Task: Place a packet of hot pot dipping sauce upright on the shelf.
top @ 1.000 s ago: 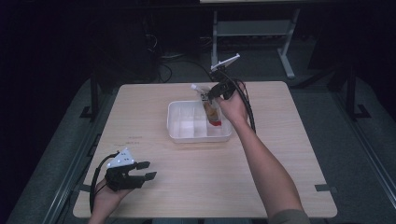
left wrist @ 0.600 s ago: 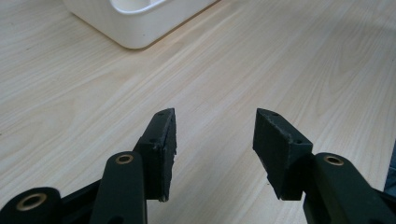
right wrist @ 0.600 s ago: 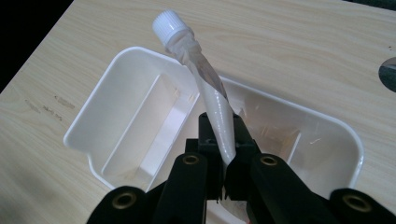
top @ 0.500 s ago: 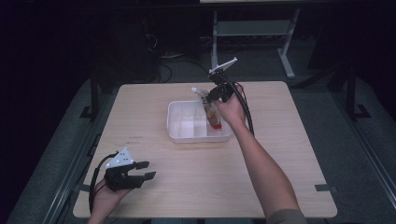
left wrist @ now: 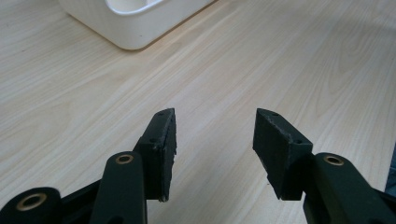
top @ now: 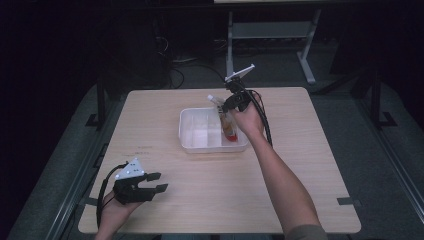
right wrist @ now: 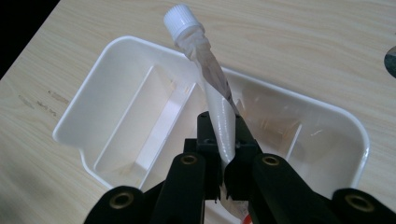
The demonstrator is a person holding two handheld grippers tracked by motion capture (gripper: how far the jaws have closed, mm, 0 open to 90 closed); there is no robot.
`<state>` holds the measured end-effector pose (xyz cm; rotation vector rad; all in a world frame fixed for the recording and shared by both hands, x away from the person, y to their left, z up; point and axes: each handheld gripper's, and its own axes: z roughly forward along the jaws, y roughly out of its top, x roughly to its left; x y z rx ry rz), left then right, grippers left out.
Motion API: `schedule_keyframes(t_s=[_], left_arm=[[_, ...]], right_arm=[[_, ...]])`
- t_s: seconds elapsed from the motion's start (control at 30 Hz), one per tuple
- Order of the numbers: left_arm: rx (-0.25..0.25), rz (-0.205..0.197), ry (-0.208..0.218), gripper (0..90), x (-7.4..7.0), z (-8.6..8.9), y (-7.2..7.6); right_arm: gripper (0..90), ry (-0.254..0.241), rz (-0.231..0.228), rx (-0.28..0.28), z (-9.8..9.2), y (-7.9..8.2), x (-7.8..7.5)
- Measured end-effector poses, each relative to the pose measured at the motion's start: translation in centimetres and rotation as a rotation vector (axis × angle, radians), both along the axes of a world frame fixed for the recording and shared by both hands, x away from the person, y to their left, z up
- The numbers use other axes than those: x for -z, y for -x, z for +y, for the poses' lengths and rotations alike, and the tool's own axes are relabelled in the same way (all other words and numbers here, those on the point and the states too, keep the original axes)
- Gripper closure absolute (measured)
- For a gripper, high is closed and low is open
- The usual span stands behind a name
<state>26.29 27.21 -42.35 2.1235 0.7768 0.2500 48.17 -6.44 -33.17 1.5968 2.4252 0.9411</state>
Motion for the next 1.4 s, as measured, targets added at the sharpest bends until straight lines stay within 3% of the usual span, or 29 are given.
schedule_keyframes(t_s=[0.83,1.4], left_arm=[[0.005,-0.003,-0.008,49.1,0.0,-0.2,-0.1],[0.007,0.001,-0.009,48.8,0.2,-0.3,-0.1]], right_arm=[[79.8,-0.016,0.055,-0.071,-0.8,1.2,0.3],[76.0,-0.064,0.083,-0.099,-1.9,2.4,0.8]])
